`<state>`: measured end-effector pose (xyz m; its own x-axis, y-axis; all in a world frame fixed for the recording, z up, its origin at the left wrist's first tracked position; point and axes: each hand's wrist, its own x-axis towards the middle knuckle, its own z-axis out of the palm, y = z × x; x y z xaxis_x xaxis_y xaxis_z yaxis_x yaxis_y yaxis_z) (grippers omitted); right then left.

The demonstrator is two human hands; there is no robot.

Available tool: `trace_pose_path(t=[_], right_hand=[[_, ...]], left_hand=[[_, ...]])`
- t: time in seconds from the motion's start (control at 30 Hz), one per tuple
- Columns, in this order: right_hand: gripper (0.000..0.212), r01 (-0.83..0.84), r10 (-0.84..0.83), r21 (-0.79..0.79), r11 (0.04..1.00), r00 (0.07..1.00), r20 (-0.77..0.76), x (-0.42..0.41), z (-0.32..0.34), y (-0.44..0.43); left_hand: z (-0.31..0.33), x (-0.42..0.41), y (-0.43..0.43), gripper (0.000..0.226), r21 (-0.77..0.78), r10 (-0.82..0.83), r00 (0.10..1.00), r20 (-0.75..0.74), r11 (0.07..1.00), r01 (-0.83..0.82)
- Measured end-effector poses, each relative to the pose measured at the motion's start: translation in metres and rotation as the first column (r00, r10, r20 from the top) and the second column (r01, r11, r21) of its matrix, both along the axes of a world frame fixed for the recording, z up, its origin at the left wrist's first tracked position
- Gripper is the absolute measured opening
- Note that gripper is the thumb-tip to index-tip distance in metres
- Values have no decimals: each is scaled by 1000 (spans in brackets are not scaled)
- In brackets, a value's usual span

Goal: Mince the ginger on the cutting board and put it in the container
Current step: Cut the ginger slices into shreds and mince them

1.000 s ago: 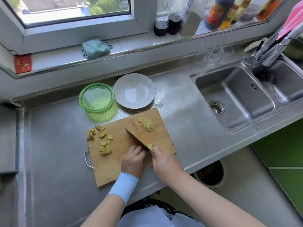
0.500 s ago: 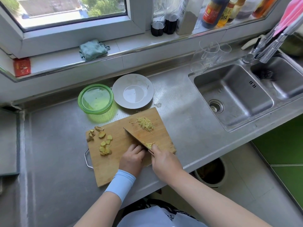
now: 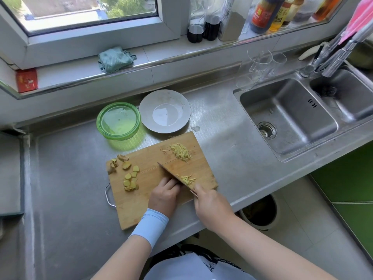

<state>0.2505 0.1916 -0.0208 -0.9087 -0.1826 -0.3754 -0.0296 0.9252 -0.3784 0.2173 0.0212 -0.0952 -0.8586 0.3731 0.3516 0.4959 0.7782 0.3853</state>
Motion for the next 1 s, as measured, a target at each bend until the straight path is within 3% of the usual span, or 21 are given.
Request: trace_pose_path(t=[0.13,0.23,0.37,0.57,0.7,0.8,0.9,1.0], right_hand=[[17,-3,3,-18,1000,1000,-10,-4,4,-3],[3,9,-7,-44,999,999,32,12,6,10],[4,20,-19,-5,1000,998,59,17,3,12],[22,4,-4,-3,1000,1000,13,-12,5,-13],[3,16,-15,-34,999,999,44,8,7,7],[13,30,-29,-3,1000,997,71,21,4,16],[4,31,-30,-20,999,999,40,9,0,6],[20,12,-12,2,1000,1000,4,-9,1,-11]], left_hand=[[2,0,1,28,-9,3,1000,-26,1000,-3],[3,-1,0,28,2,-3,999,-49,1000,3],[0,0,0,26,13,-5,999,-45,1000,6],[0,0,1,23,15,9,998,-64,1000,-8],[-1,1,1,27,17,12,998,-55,1000,-11],[-1,1,0,25,16,8,999,-44,1000,-7],[0,1,2,25,19,12,999,-53,1000,-11],[3,1,2,26,41,29,997,-73,999,-26]])
